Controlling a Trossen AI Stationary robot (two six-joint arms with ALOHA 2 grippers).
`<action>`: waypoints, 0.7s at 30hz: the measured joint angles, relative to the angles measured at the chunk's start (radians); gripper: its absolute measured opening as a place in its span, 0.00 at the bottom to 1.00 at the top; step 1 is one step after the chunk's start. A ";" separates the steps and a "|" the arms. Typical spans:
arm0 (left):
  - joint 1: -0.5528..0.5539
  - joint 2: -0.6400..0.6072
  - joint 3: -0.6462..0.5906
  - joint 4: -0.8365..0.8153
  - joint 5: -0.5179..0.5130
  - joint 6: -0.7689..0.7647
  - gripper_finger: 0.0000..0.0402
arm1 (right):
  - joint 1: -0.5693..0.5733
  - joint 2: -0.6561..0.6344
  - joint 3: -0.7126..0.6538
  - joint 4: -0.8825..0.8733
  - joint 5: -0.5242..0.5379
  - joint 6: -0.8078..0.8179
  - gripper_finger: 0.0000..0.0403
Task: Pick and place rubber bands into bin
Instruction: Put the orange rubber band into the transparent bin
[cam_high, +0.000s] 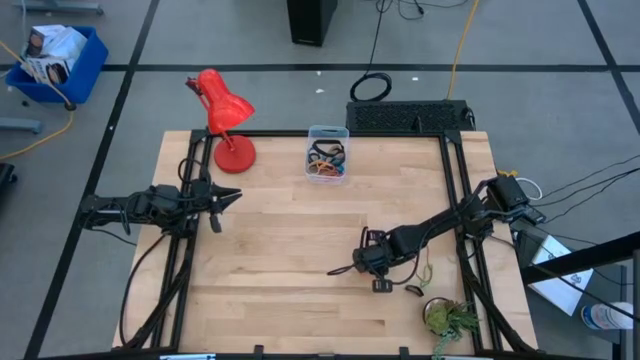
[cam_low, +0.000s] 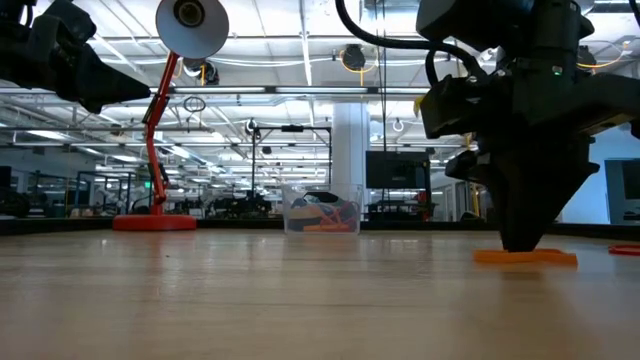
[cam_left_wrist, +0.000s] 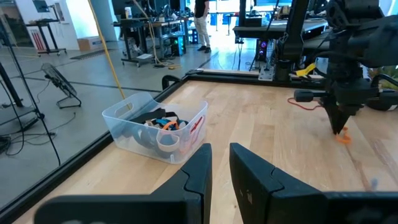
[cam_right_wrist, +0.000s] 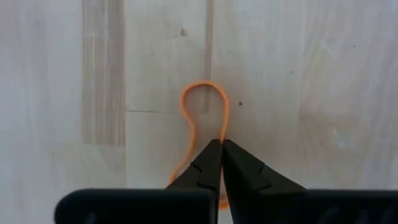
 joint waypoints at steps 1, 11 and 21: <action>0.000 0.000 0.000 0.000 0.000 0.000 0.16 | 0.001 0.000 0.000 0.000 -0.002 0.004 0.02; 0.000 0.000 0.000 0.000 0.000 -0.001 0.16 | 0.003 -0.029 -0.003 0.041 0.039 0.057 0.00; 0.000 0.000 0.000 0.001 0.000 0.001 0.16 | -0.023 -0.264 -0.005 0.101 0.439 0.057 0.00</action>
